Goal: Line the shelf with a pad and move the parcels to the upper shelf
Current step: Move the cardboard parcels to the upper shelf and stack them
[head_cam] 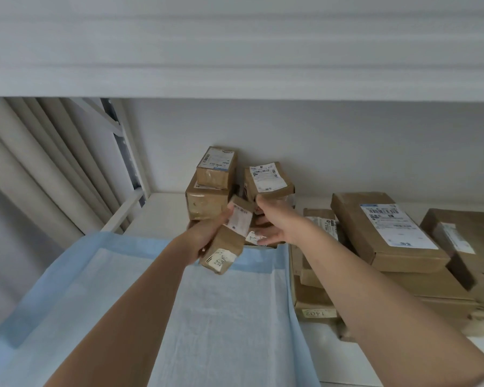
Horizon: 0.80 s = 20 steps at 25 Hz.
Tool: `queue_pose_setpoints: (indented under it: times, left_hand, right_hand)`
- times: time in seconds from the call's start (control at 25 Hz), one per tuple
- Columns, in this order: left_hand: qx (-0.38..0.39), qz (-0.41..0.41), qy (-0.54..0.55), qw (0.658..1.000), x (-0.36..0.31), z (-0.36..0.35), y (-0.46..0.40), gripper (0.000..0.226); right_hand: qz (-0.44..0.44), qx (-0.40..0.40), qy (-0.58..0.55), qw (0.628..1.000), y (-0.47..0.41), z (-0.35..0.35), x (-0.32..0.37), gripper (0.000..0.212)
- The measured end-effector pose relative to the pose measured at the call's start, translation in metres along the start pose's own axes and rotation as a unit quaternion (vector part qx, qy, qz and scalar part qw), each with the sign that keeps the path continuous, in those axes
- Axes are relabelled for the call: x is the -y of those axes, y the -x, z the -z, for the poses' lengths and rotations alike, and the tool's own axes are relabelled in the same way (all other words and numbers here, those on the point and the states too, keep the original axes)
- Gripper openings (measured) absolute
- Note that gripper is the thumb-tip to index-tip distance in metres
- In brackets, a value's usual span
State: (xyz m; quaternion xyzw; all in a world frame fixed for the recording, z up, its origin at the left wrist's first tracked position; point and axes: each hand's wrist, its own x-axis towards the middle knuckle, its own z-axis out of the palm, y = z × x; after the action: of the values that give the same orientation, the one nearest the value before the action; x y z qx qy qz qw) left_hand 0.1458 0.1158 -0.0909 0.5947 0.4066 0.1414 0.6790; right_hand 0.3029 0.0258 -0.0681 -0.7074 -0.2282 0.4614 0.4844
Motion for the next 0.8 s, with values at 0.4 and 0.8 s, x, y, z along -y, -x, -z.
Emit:
queue_pose_setpoints:
  times: [0.4, 0.8]
  left_hand:
    - [-0.009, 0.139, -0.019, 0.99, 0.025, -0.005, 0.001, 0.022]
    - [0.022, 0.166, -0.07, 0.983, 0.035, -0.021, 0.003, 0.039]
  right_hand:
    - [-0.201, 0.167, 0.068, 0.963, 0.004, -0.007, -0.033, 0.041]
    - [-0.232, 0.146, 0.296, 0.915, 0.015, -0.023, -0.031, 0.024]
